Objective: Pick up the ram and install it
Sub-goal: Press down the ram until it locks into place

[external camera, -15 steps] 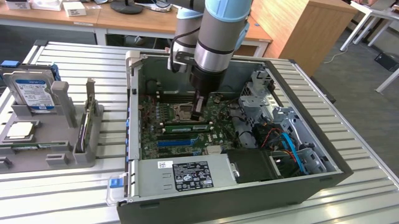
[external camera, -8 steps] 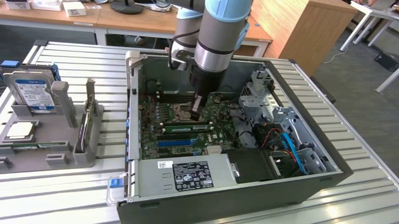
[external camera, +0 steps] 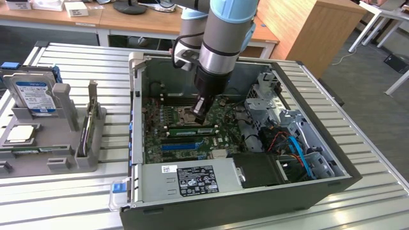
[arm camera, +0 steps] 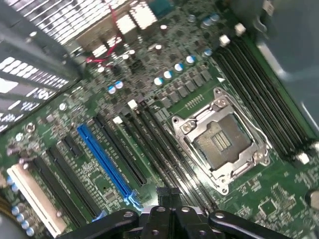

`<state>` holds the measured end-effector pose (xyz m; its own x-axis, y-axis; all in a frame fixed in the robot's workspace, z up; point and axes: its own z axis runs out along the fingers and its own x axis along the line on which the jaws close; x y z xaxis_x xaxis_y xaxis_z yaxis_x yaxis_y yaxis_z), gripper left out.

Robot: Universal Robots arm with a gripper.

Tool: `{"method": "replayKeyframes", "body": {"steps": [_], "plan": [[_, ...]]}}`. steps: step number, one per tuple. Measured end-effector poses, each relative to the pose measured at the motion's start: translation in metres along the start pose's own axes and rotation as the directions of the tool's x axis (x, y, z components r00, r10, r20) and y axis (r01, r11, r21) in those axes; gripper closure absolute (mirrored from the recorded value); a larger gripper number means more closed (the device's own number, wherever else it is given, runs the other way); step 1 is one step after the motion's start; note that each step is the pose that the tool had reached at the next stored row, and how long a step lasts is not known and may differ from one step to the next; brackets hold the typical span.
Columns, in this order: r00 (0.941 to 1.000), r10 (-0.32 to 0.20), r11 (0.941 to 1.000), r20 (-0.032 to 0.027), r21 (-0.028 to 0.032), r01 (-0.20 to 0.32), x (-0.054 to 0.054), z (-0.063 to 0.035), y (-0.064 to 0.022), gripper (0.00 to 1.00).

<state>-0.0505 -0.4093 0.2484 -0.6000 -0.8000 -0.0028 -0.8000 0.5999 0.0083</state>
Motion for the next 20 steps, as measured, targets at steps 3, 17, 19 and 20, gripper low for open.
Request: {"method": "replayKeyframes", "body": {"steps": [3, 17, 19, 20], "plan": [[0.9985, 0.055, 0.9985, 0.0005, 0.0001, -0.055, 0.0, 0.0002, 0.0, 0.89], [0.9525, 0.305, 0.9525, 0.0027, 0.0004, -0.305, 0.0, 0.001, 0.0, 0.89], [0.9409, 0.339, 0.9409, 0.003, 0.0004, -0.339, 0.0, 0.0011, 0.0, 0.89], [0.9347, 0.355, 0.9347, 0.0032, 0.0004, -0.355, 0.0, 0.0012, 0.0, 0.89]]}}
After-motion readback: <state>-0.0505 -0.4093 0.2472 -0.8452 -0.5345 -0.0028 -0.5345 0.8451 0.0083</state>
